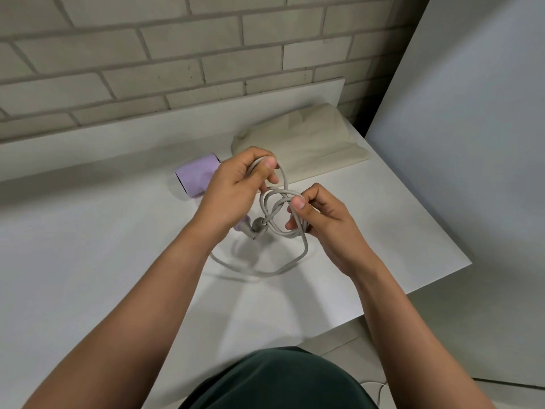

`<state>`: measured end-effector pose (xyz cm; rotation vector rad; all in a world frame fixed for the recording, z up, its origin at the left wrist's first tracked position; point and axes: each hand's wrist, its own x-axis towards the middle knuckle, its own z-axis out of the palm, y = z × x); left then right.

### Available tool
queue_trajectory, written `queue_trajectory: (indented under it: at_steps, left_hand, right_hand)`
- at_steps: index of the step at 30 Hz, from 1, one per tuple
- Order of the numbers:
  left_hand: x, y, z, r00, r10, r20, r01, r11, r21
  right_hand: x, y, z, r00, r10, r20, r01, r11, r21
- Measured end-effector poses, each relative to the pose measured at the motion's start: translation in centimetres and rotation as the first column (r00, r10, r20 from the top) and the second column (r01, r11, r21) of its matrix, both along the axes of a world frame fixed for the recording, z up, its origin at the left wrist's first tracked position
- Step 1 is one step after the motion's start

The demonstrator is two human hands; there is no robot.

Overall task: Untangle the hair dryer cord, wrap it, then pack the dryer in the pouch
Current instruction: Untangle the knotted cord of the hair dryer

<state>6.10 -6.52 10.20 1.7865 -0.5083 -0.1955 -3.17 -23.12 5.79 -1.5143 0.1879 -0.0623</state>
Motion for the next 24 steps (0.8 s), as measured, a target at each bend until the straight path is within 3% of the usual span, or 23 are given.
queue_trajectory:
  at_steps: [4,9,13,17,24]
  left_hand:
    - [1.0,1.3,-0.9,0.990,0.004,-0.138,0.010,0.994,0.105]
    - [1.6,2.3,-1.8,0.944,-0.083,-0.319,0.128,0.984,0.123]
    - [1.4,2.9,-3.1,0.950,-0.148,-0.274,0.230,0.926,0.299]
    - [1.0,2.7,-3.7,0.933,-0.246,-0.264,0.321,0.900,0.295]
    - [1.5,2.4,-4.5,0.940,-0.265,-0.217,0.325,0.889,0.323]
  right_hand:
    - [0.0,0.2,-0.1,0.999,-0.036,0.006,0.036,0.999,-0.031]
    - [-0.1,0.3,0.5,0.996,-0.089,0.023,0.090,0.994,-0.063]
    - [0.2,0.3,0.8,0.993,-0.113,0.040,0.117,0.988,-0.099]
    - [0.1,0.3,0.7,0.991,-0.122,0.045,0.126,0.987,-0.100]
    - [0.0,0.4,0.9,0.992,-0.089,0.090,0.104,0.979,-0.176]
